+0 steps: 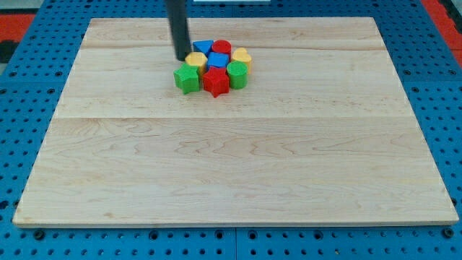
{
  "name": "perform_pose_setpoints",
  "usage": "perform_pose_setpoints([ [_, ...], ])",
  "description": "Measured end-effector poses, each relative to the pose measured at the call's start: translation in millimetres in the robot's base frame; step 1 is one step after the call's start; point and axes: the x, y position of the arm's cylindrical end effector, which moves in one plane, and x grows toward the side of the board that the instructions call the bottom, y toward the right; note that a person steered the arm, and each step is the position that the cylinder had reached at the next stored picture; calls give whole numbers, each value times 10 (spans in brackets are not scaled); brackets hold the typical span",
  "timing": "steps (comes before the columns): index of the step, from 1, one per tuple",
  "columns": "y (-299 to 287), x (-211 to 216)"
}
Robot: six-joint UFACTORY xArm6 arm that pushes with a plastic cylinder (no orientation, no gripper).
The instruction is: Move the blue triangle towards the left top
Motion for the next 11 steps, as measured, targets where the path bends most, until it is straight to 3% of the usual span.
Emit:
perform_pose_setpoints([
  [1,560,14],
  [3,857,-1],
  [4,880,-497],
  [5,487,-669],
  [6,860,-398],
  [7,541,-185],
  [8,-79,-297],
  [10,840,-518],
  [11,531,-604],
])
